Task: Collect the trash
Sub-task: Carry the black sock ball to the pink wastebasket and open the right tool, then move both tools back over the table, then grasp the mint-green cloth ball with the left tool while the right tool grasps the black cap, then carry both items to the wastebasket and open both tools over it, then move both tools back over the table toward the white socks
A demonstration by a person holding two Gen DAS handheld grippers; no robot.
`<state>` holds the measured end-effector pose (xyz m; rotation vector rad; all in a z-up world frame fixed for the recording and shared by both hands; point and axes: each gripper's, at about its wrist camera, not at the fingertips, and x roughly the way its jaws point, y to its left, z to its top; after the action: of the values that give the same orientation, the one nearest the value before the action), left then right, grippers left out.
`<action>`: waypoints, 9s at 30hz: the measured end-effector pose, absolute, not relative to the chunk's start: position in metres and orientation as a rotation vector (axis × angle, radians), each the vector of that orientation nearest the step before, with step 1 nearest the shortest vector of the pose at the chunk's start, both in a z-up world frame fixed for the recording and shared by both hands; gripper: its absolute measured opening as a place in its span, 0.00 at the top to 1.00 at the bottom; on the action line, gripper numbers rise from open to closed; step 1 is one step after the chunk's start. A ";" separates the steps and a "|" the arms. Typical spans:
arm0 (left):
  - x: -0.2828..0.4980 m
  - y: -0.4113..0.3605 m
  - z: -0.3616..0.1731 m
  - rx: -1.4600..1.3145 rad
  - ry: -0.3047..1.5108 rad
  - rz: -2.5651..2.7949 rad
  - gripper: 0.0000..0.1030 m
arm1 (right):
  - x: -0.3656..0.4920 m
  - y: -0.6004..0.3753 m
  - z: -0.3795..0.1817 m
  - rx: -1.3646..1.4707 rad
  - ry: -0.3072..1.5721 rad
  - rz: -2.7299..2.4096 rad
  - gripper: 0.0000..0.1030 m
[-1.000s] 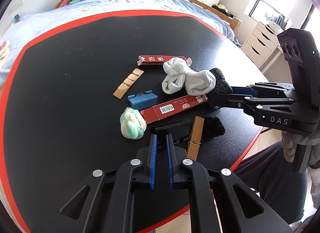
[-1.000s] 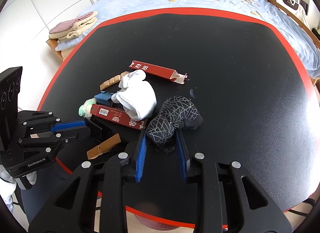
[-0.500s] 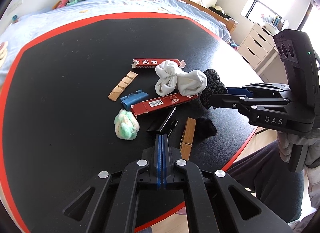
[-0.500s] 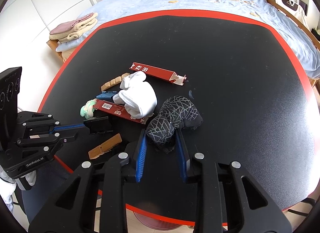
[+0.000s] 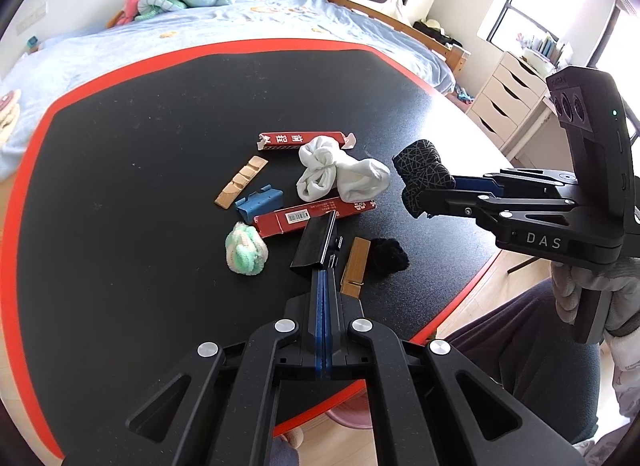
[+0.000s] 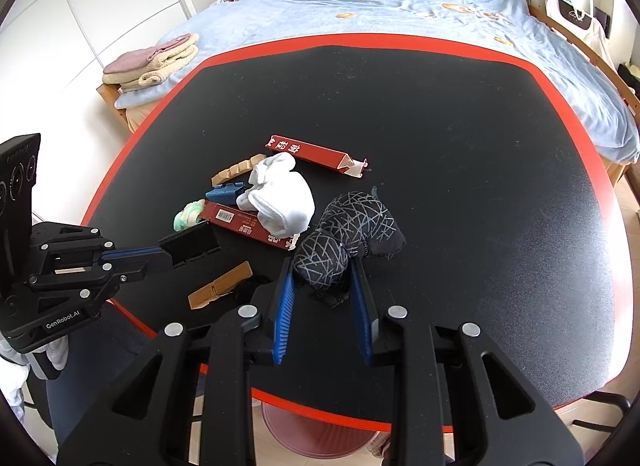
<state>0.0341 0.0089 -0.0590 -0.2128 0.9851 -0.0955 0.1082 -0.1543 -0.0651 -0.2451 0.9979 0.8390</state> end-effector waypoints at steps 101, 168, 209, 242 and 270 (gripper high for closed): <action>-0.026 -0.005 -0.012 -0.196 0.902 0.027 0.07 | 0.014 -0.203 -0.027 -0.332 0.926 0.937 0.03; 0.037 0.023 -0.056 -0.140 1.016 0.006 0.79 | 0.069 -0.139 -0.076 -0.451 1.001 0.988 0.81; -0.051 -0.106 -0.035 -0.087 1.010 -0.246 0.79 | -0.030 -0.260 -0.046 -0.323 0.984 0.918 0.81; -0.048 -0.078 -0.034 -0.138 0.982 -0.125 0.07 | -0.020 -0.267 -0.054 -0.276 1.014 0.852 0.03; -0.008 -0.029 -0.024 -0.138 0.965 -0.093 0.07 | 0.044 -0.196 -0.008 -0.287 0.892 0.929 0.03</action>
<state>-0.0079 -0.0290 -0.0239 -0.1376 0.9652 -0.0926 0.0441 -0.1955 -0.0085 -0.2867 0.8916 0.9291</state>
